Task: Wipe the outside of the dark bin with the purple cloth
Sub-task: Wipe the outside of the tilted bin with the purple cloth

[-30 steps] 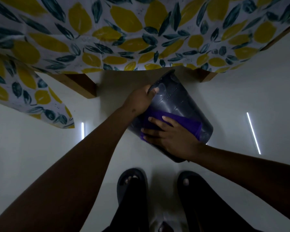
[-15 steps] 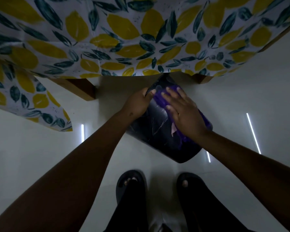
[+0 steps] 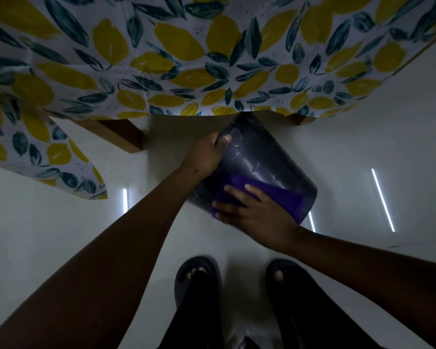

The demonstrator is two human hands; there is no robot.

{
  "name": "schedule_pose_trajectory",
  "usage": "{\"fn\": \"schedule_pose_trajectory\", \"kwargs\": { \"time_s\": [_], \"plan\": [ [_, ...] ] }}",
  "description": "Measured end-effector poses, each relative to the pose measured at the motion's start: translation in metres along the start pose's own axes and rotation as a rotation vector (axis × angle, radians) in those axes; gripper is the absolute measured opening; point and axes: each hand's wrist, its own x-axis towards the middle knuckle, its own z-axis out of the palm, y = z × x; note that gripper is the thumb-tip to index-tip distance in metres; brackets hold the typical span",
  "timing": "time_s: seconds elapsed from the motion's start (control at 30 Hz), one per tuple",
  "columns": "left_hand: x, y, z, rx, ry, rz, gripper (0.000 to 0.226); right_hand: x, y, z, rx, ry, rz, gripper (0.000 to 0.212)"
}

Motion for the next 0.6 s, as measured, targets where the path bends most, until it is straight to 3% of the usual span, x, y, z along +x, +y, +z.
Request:
{"fn": "schedule_pose_trajectory", "kwargs": {
  "time_s": [0.13, 0.23, 0.3, 0.43, 0.5, 0.6],
  "plan": [
    [-0.002, -0.005, -0.002, 0.028, -0.002, 0.028, 0.041, -0.003, 0.007, 0.003, -0.064, -0.097, -0.193, 0.065],
    [-0.001, -0.002, -0.001, 0.051, -0.004, 0.040, 0.041, -0.002, 0.030, -0.004, -0.033, -0.042, -0.256, 0.056],
    [0.002, 0.001, -0.001, 0.065, -0.016, 0.045, 0.041, 0.004, 0.044, -0.008, 0.031, 0.070, -0.046, 0.048],
    [0.004, 0.001, -0.002, 0.048, -0.028, 0.048, 0.045, 0.026, 0.045, -0.019, 0.288, 0.220, 0.553, 0.046],
    [0.000, -0.001, -0.001, 0.034, -0.009, 0.044, 0.044, 0.032, 0.041, -0.022, 0.364, 0.249, 0.674, 0.047],
    [-0.005, -0.009, -0.001, 0.024, -0.007, 0.031, 0.043, 0.031, 0.031, -0.021, 0.309, 0.202, 0.640, 0.052]
  ]
}}
